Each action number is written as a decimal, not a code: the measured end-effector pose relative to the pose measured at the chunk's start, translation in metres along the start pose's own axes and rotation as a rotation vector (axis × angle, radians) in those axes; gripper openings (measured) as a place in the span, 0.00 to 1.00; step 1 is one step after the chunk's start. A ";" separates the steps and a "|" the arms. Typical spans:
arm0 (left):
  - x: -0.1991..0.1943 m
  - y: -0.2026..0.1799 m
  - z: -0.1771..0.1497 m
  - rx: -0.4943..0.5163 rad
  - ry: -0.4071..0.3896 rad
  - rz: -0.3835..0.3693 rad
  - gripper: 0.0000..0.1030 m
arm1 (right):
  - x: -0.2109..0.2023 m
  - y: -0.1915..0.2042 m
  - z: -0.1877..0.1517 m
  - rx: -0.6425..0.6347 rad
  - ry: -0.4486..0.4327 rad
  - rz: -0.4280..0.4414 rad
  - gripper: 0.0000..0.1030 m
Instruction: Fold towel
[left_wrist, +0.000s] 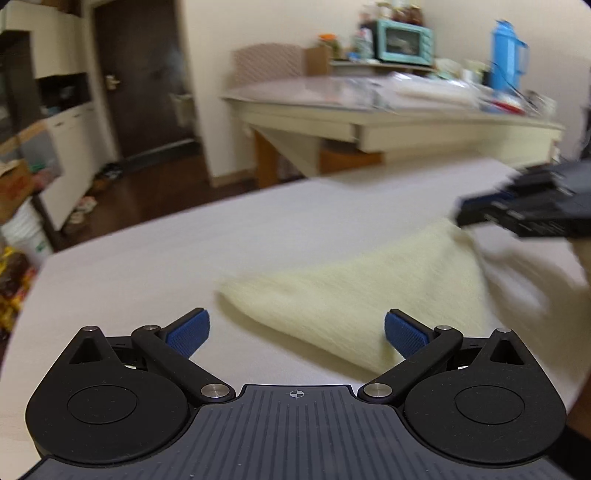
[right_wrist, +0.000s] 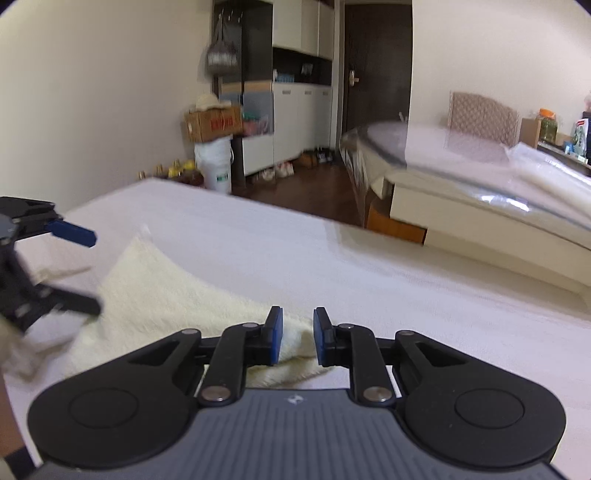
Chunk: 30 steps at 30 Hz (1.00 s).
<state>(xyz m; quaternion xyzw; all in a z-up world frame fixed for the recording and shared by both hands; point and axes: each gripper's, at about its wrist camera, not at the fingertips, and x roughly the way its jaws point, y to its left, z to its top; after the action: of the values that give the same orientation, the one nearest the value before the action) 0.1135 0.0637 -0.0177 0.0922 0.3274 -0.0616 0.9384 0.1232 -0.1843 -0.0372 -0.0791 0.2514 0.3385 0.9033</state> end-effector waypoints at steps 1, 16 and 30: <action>0.004 0.000 0.001 0.023 0.008 0.022 1.00 | -0.001 0.006 0.000 -0.010 0.001 0.018 0.20; 0.004 0.006 -0.007 0.006 0.023 0.077 1.00 | -0.007 0.091 -0.009 -0.218 0.024 0.115 0.26; -0.072 -0.027 -0.048 -0.174 0.007 0.070 1.00 | -0.103 0.062 -0.043 0.106 -0.028 -0.098 0.83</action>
<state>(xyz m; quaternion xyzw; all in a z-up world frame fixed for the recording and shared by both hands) 0.0238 0.0512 -0.0138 0.0218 0.3315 0.0005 0.9432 -0.0003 -0.2095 -0.0204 -0.0386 0.2520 0.2812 0.9251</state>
